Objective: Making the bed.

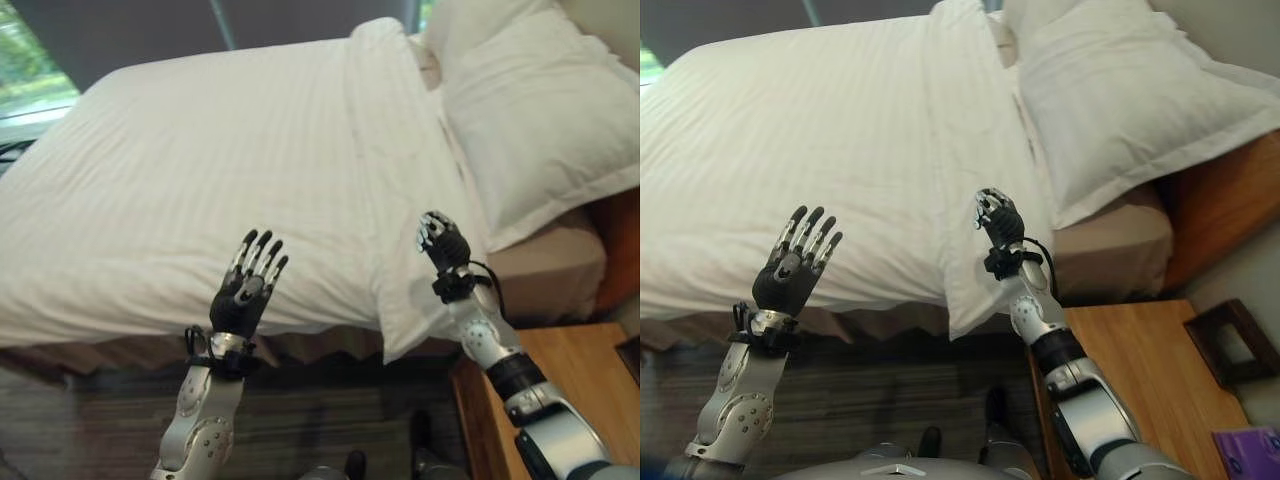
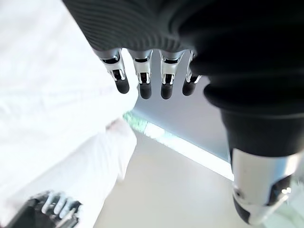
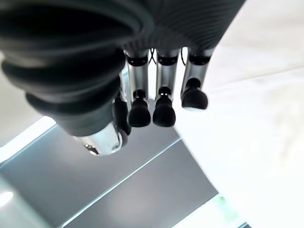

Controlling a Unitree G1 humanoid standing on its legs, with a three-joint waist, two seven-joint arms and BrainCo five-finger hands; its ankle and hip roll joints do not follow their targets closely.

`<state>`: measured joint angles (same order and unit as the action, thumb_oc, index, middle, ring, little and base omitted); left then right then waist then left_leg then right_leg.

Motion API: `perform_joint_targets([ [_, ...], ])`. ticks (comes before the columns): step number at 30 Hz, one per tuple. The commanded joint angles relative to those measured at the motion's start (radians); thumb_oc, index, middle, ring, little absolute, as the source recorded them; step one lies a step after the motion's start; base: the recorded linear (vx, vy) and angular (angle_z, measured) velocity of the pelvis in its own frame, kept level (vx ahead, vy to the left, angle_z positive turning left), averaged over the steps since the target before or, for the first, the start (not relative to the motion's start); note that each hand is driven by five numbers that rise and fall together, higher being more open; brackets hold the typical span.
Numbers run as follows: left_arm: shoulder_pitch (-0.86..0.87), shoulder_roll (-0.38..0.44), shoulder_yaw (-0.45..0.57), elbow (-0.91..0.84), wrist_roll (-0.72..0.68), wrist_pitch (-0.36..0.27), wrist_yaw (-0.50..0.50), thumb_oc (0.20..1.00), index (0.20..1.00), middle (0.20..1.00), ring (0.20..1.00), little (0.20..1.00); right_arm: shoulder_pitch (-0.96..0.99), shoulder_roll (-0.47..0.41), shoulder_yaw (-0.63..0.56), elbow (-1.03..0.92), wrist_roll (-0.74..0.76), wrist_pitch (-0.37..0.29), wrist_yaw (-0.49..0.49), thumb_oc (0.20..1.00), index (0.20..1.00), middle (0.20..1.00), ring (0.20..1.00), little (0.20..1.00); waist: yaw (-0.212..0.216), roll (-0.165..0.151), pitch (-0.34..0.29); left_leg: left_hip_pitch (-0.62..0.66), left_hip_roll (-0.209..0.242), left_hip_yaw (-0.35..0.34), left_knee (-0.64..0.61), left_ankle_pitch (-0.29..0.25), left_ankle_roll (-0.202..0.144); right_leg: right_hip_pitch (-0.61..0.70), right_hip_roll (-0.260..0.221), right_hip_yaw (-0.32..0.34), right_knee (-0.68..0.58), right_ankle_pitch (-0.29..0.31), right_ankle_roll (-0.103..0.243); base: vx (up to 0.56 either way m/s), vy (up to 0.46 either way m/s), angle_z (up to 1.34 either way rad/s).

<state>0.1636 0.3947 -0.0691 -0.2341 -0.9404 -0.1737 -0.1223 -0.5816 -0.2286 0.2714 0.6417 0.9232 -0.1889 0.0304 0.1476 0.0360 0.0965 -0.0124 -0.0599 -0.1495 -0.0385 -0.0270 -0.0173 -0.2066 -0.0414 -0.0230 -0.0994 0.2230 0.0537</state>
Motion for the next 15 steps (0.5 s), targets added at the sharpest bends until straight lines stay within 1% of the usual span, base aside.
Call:
perform_joint_targets([
  [1,-0.048,0.063,0.002,-0.038,-0.037,-0.070,-0.009,1.000,1.000,1.000,1.000,1.000,-0.228,-0.047,-0.063,0.104,0.106,-0.042,-0.012,0.200,0.200,0.200,0.200,0.200,0.022,0.042,0.024,-0.070,-0.020,-0.025,-0.049,0.104,-0.012,0.109,0.029,0.014,0.012,-0.150,0.033,-0.09,-0.008,0.22],
  [2,-0.051,0.063,0.002,-0.038,-0.037,-0.071,-0.009,1.000,1.000,1.000,1.000,1.000,-0.233,-0.049,-0.063,0.109,0.108,-0.042,-0.009,0.200,0.200,0.200,0.200,0.200,0.022,0.042,0.025,-0.072,-0.020,-0.025,-0.049,0.104,-0.012,0.107,0.029,0.014,0.012,-0.149,0.033,-0.13,-0.005,0.14],
  [5,-0.076,0.084,-0.013,-0.037,-0.047,-0.086,-0.007,1.000,1.000,1.000,1.000,1.000,-0.360,-0.100,-0.101,0.262,0.148,-0.037,-0.021,0.200,0.200,0.200,0.200,0.200,0.058,0.071,0.045,-0.114,-0.033,-0.043,-0.049,0.122,-0.013,0.064,0.025,-0.002,0.012,-0.138,0.033,-0.11,-0.007,0.16],
  [6,-0.091,0.088,-0.030,-0.031,-0.048,-0.090,-0.005,1.000,1.000,1.000,1.000,1.000,-0.419,-0.138,-0.132,0.369,0.179,-0.034,-0.026,0.200,0.200,0.200,0.200,0.200,0.082,0.094,0.057,-0.146,-0.040,-0.049,-0.049,0.132,-0.014,0.032,0.022,-0.008,0.012,-0.133,0.034,-0.08,-0.010,0.24],
  [8,-0.098,0.089,-0.036,-0.030,-0.050,-0.091,-0.006,1.000,1.000,1.000,1.000,1.000,-0.432,-0.154,-0.129,0.400,0.182,-0.027,-0.023,0.200,0.200,0.200,0.200,0.200,0.093,0.101,0.059,-0.158,-0.042,-0.051,-0.049,0.137,-0.014,0.019,0.021,-0.009,0.012,-0.131,0.034,-0.04,-0.014,0.24],
  [9,-0.107,0.086,-0.052,-0.025,-0.048,-0.089,-0.005,1.000,1.000,1.000,1.000,1.000,-0.439,-0.170,-0.128,0.457,0.178,-0.012,-0.020,0.200,0.200,0.200,0.200,0.200,0.106,0.114,0.066,-0.180,-0.046,-0.054,-0.049,0.144,-0.014,-0.002,0.021,-0.010,0.012,-0.127,0.033,-0.03,-0.019,0.16],
  [10,-0.111,0.084,-0.060,-0.023,-0.043,-0.087,-0.006,1.000,1.000,1.000,1.000,1.000,-0.428,-0.174,-0.125,0.489,0.170,-0.002,-0.019,0.200,0.200,0.200,0.200,0.200,0.110,0.124,0.074,-0.192,-0.049,-0.052,-0.049,0.147,-0.014,-0.015,0.021,-0.008,0.012,-0.125,0.033,-0.02,-0.011,0.07],
  [11,-0.112,0.083,-0.061,-0.023,-0.043,-0.088,-0.006,1.000,1.000,1.000,1.000,1.000,-0.428,-0.176,-0.125,0.490,0.170,-0.002,-0.017,0.200,0.200,0.200,0.200,0.200,0.111,0.125,0.072,-0.194,-0.048,-0.052,-0.049,0.148,-0.014,-0.017,0.021,-0.007,0.012,-0.125,0.033,0.00,0.000,0.00],
  [13,-0.117,0.081,-0.070,-0.025,-0.035,-0.082,-0.010,1.000,1.000,1.000,1.000,1.000,-0.408,-0.180,-0.122,0.542,0.155,0.022,-0.004,0.200,0.200,0.200,0.200,0.200,0.114,0.139,0.084,-0.212,-0.050,-0.050,-0.049,0.154,-0.015,-0.034,0.019,-0.006,0.012,-0.122,0.033,-0.02,0.004,0.00],
  [14,-0.118,0.073,-0.070,-0.025,-0.023,-0.075,-0.020,1.000,1.000,1.000,1.000,1.000,-0.359,-0.190,-0.122,0.584,0.125,0.048,0.021,0.200,0.200,0.200,0.200,0.200,0.113,0.156,0.102,-0.233,-0.050,-0.044,-0.049,0.159,-0.014,-0.058,0.017,0.002,0.012,-0.118,0.034,-0.02,0.000,-0.06],
  [15,-0.117,0.072,-0.071,-0.025,-0.023,-0.075,-0.020,1.000,1.000,1.000,1.000,1.000,-0.358,-0.190,-0.122,0.584,0.124,0.048,0.022,0.200,0.200,0.200,0.200,0.200,0.115,0.156,0.100,-0.234,-0.050,-0.043,-0.049,0.159,-0.014,-0.059,0.017,0.003,0.012,-0.117,0.034,-0.02,0.016,-0.08],
])
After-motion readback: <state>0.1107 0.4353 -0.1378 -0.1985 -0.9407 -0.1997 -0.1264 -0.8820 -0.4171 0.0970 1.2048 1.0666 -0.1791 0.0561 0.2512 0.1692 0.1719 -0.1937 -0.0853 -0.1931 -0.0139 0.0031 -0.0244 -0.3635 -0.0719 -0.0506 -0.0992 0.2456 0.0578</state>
